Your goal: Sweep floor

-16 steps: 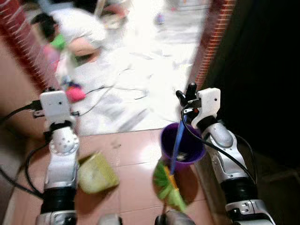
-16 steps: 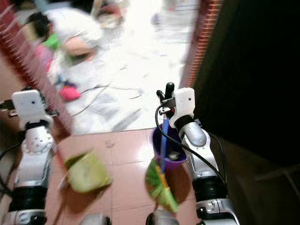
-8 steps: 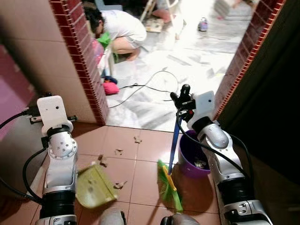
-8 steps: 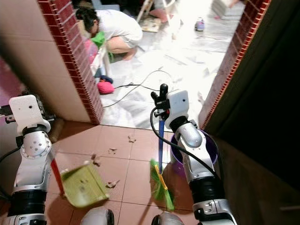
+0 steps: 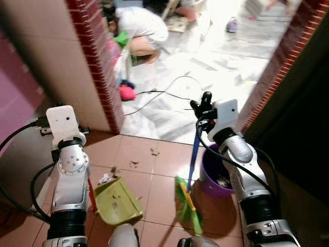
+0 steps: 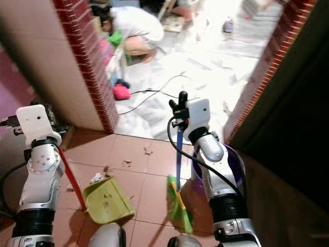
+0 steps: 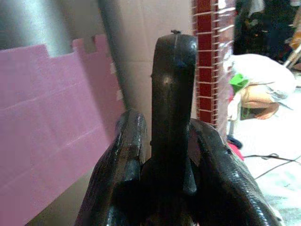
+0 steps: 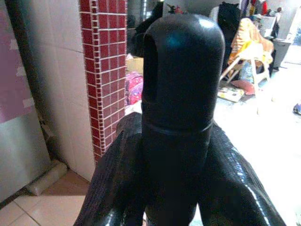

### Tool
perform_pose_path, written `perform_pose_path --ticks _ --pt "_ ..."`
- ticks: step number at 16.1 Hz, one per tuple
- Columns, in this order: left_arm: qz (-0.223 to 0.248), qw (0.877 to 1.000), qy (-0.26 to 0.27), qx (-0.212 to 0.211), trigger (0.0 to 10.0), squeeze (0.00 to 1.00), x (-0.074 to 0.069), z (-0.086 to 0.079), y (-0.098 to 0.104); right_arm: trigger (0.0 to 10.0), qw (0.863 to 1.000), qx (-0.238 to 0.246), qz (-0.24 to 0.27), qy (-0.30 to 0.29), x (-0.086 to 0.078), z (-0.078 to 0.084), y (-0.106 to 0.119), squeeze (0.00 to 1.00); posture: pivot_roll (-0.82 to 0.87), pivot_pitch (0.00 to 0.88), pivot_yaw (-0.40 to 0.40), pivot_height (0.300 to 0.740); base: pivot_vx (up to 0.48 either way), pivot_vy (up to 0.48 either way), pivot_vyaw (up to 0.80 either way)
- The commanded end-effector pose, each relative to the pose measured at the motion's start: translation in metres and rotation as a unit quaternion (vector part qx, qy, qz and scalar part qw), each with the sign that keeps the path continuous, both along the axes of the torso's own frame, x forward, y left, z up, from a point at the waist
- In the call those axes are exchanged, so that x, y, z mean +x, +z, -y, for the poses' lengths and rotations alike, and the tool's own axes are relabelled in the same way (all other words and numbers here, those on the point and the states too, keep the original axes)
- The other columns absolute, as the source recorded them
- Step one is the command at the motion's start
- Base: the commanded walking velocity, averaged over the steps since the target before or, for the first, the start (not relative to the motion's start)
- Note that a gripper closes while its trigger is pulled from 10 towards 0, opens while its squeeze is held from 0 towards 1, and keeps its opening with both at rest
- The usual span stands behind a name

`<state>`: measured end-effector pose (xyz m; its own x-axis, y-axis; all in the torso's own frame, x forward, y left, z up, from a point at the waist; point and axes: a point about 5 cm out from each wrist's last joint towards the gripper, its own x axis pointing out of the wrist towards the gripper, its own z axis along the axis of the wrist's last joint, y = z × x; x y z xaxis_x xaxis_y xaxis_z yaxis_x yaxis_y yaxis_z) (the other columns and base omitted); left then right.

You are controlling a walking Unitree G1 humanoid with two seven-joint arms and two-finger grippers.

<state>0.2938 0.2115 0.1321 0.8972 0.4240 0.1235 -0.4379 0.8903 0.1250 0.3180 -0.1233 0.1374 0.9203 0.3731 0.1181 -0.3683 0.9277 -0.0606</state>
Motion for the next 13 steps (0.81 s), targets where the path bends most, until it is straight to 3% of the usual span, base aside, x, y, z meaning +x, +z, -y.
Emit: perform_pose_path --ticks 1,6,13 --pt "0.027 0.999 0.006 0.017 10.0 0.00 0.002 -0.003 0.015 10.0 1.000 0.010 0.019 0.002 0.000 -0.004 0.009 0.00 -0.03 0.034 -0.002 0.740 0.000 0.000 0.00" --pt "0.023 0.999 -0.021 0.024 10.0 0.00 0.005 0.004 0.014 10.0 1.000 0.024 0.019 0.001 0.002 -0.005 0.012 0.00 -0.02 0.035 0.001 0.740 0.000 0.000 0.00" --pt "0.024 0.998 -0.036 0.046 10.0 0.00 0.004 0.007 0.017 10.0 1.000 0.007 0.018 -0.023 0.005 -0.001 0.010 0.00 -0.02 0.032 0.000 0.740 0.000 0.000 0.00"
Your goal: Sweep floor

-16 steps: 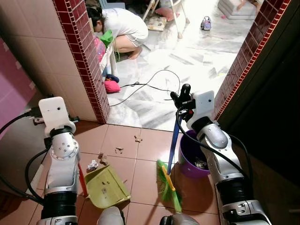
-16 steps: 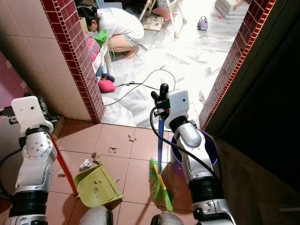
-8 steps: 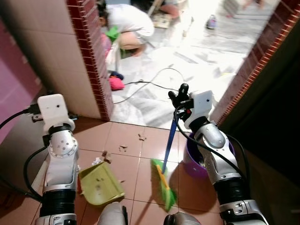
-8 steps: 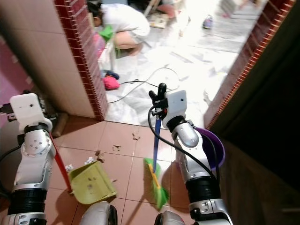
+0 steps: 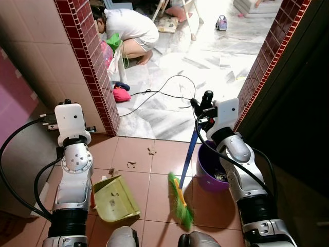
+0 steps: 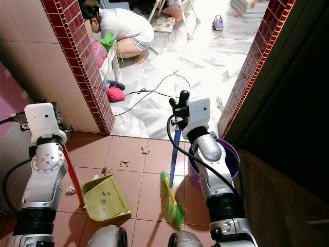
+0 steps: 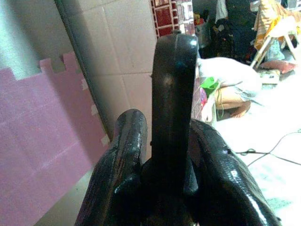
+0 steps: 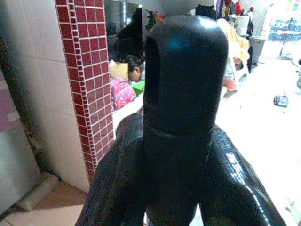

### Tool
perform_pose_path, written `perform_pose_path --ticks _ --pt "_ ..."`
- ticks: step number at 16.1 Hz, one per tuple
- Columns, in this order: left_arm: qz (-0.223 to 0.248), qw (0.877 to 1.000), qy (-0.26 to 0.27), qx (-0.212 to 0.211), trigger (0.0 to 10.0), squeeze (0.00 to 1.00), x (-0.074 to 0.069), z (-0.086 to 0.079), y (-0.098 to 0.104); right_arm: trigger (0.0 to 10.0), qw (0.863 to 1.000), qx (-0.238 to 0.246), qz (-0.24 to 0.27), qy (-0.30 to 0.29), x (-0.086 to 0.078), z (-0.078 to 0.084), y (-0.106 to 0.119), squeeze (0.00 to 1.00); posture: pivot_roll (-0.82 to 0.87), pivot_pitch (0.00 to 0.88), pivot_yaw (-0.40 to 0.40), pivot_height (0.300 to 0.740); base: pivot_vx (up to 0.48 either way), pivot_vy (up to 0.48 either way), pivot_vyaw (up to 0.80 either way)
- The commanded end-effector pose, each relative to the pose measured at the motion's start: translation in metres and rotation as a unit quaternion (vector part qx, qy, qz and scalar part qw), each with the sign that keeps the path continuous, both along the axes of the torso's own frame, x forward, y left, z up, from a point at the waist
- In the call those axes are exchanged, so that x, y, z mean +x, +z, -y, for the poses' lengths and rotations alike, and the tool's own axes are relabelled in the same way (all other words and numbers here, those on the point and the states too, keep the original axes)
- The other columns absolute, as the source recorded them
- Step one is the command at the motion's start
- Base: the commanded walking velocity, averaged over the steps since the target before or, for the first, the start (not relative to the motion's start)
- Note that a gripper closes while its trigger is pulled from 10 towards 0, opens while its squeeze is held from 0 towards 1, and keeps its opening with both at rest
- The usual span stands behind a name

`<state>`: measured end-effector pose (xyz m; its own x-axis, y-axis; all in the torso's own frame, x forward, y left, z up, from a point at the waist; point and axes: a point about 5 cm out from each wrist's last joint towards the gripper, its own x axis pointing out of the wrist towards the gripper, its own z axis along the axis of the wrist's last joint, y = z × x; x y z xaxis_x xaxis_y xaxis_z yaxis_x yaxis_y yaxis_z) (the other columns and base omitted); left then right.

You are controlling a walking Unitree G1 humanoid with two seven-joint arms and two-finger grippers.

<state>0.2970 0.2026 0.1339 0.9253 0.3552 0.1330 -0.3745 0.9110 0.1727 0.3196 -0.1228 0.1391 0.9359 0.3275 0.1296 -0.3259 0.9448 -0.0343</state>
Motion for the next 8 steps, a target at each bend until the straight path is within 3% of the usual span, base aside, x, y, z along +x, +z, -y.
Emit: perform_pose_path --ticks 1,8 --pt "0.038 0.999 -0.008 0.031 10.0 0.00 0.001 -0.004 0.026 10.0 1.000 -0.012 0.020 -0.002 0.003 0.000 0.008 0.00 -0.01 0.028 -0.001 0.740 0.000 0.000 0.00" --pt "0.071 0.994 0.007 0.085 10.0 0.00 -0.004 -0.015 0.052 10.0 1.000 -0.013 0.021 -0.003 0.005 -0.003 0.007 0.00 0.00 0.021 -0.007 0.740 0.000 0.000 0.00"
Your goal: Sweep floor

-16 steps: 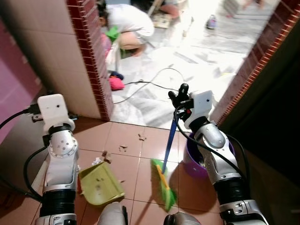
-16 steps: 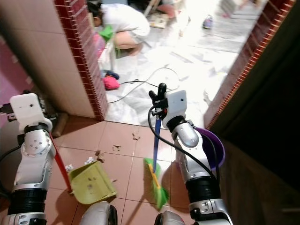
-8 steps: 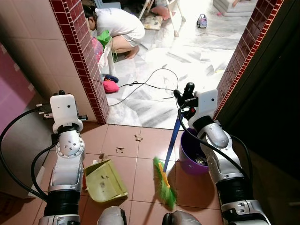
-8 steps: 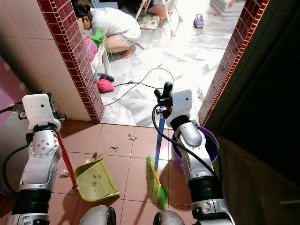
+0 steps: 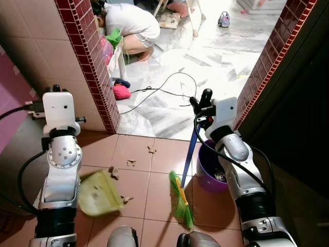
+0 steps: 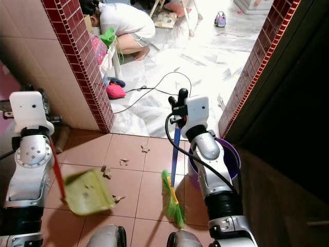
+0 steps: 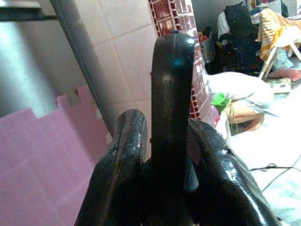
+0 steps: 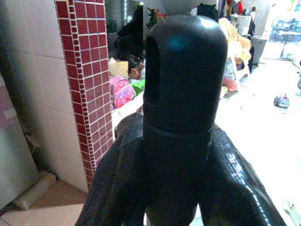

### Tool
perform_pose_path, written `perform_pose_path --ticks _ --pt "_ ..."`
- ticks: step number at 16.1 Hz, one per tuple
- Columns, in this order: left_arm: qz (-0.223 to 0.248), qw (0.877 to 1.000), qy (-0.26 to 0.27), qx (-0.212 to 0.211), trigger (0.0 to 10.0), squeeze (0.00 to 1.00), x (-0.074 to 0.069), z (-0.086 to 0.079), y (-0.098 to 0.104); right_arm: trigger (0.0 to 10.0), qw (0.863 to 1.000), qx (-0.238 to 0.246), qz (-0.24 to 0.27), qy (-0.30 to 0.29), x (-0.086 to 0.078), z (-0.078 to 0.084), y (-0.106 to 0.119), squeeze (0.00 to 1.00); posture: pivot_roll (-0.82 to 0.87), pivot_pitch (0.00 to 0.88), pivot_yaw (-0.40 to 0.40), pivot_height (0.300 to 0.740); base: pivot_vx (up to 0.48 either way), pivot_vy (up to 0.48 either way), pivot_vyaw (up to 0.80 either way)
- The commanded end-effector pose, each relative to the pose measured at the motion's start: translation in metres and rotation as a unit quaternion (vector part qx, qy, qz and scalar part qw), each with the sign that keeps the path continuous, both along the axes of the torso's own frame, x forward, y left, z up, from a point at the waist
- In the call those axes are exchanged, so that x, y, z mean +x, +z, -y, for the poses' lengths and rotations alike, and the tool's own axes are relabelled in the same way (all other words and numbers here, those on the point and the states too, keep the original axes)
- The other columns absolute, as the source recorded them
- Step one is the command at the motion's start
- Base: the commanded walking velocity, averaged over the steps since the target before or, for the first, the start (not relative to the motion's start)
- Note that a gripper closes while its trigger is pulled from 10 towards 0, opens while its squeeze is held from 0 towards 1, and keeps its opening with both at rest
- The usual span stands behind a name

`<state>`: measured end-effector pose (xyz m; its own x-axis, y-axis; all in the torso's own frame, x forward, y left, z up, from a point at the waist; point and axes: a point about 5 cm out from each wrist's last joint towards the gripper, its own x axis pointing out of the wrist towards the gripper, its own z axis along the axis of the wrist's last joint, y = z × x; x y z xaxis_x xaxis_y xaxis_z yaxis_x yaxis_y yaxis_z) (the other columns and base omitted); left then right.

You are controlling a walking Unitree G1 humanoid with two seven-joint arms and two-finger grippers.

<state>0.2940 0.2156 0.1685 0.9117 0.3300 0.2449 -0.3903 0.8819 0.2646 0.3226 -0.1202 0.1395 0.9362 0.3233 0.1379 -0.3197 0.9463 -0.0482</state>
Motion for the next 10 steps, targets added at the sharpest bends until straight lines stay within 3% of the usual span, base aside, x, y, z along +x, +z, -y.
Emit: perform_pose_path --ticks 1,4,7,10 --pt "0.026 0.999 0.009 0.017 10.0 0.00 -0.003 -0.003 0.015 10.0 1.000 -0.008 0.015 -0.001 0.003 0.000 0.006 0.00 0.00 0.023 -0.007 0.740 0.000 0.000 0.00" --pt "0.005 1.000 0.005 0.013 10.0 0.00 -0.006 -0.002 0.007 10.0 1.000 -0.009 0.015 -0.004 0.003 0.002 0.006 0.00 0.00 0.026 -0.007 0.740 0.000 0.000 0.00" --pt "-0.021 1.000 -0.001 -0.007 10.0 0.00 -0.004 0.002 -0.013 10.0 1.000 -0.008 0.012 -0.007 0.002 0.003 0.005 0.00 -0.01 0.029 -0.008 0.740 0.000 0.000 0.00" --pt "-0.042 0.999 -0.007 0.000 10.0 0.00 0.002 0.005 -0.029 10.0 1.000 -0.012 0.014 -0.015 0.000 0.011 0.006 0.00 -0.05 0.035 -0.008 0.740 0.000 0.000 0.00"
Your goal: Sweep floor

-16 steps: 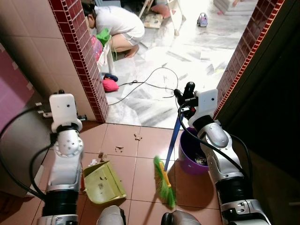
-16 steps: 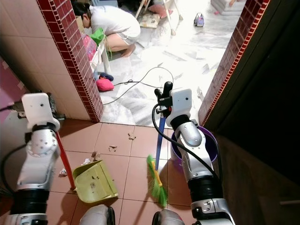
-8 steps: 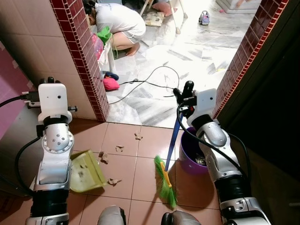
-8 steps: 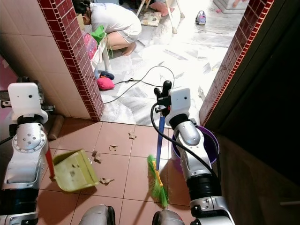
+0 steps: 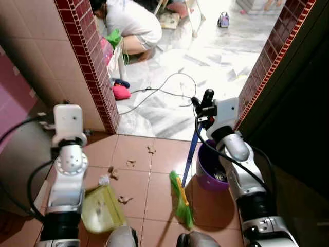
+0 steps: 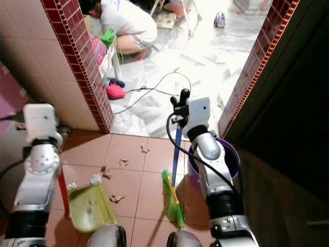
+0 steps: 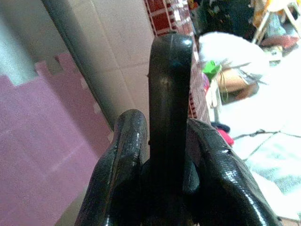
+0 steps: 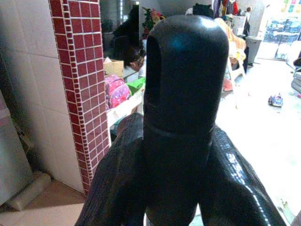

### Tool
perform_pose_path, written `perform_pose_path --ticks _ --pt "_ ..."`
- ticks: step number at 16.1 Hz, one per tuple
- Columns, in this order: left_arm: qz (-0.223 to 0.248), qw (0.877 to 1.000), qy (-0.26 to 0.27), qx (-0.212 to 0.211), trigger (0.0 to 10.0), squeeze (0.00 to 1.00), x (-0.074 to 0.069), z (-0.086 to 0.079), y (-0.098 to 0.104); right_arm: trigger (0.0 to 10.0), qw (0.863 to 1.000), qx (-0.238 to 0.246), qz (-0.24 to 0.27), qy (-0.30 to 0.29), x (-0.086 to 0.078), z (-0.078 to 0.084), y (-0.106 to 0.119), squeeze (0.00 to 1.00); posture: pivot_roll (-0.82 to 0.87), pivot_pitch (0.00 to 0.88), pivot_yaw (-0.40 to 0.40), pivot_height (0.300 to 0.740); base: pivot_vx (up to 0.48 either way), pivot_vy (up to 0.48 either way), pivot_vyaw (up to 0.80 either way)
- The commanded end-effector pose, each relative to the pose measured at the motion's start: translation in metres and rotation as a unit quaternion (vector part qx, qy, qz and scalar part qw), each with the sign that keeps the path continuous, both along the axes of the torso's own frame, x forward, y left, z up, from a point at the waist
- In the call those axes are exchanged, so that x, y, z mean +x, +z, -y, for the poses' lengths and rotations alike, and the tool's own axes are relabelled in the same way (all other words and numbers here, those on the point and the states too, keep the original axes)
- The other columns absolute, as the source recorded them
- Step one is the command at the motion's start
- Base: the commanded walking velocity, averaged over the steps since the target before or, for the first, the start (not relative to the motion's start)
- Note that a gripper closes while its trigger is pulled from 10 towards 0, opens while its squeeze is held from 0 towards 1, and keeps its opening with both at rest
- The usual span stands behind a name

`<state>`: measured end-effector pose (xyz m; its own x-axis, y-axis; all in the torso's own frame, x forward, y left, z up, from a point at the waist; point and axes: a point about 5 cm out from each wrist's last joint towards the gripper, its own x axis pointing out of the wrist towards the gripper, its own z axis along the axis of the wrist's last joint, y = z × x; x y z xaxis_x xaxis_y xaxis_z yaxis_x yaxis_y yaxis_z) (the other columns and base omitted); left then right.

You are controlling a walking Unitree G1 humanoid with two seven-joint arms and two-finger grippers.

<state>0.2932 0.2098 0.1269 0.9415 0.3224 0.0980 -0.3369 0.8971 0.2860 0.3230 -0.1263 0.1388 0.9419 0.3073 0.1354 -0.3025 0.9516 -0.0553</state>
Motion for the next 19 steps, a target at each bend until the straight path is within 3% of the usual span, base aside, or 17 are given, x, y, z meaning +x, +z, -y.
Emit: perform_pose_path --ticks 1,4,8,9,12,19 --pt "0.030 0.999 -0.002 0.017 10.0 0.00 0.005 0.000 0.011 10.0 1.000 -0.010 0.014 -0.007 0.000 0.007 0.007 0.00 -0.05 0.038 -0.010 0.740 0.000 0.000 0.00" --pt "0.036 0.999 -0.019 0.012 10.0 0.00 0.016 0.008 0.008 10.0 1.000 -0.009 0.016 -0.010 0.001 0.012 0.009 0.00 -0.07 0.046 -0.011 0.740 0.000 0.000 0.00" --pt "0.048 0.997 -0.058 0.019 10.0 0.00 0.020 0.025 0.008 10.0 1.000 0.002 0.029 -0.011 0.010 0.011 0.017 0.00 -0.07 0.047 -0.018 0.740 0.000 0.000 0.00" --pt "0.049 0.996 -0.073 0.001 10.0 0.00 0.020 0.031 0.006 10.0 0.999 0.003 0.030 -0.011 0.012 0.010 0.019 0.00 -0.07 0.047 -0.018 0.740 0.000 0.000 0.00" --pt "0.040 0.996 -0.076 0.016 10.0 0.00 0.022 0.044 -0.003 10.0 0.999 0.011 0.040 -0.012 0.017 0.011 0.024 0.00 -0.07 0.048 -0.021 0.740 0.000 0.000 0.00" --pt "0.040 0.991 -0.129 0.012 10.0 0.00 0.030 0.073 -0.013 10.0 0.998 0.021 0.059 -0.021 0.017 0.019 0.028 0.00 -0.09 0.060 -0.030 0.740 0.000 0.000 0.00"
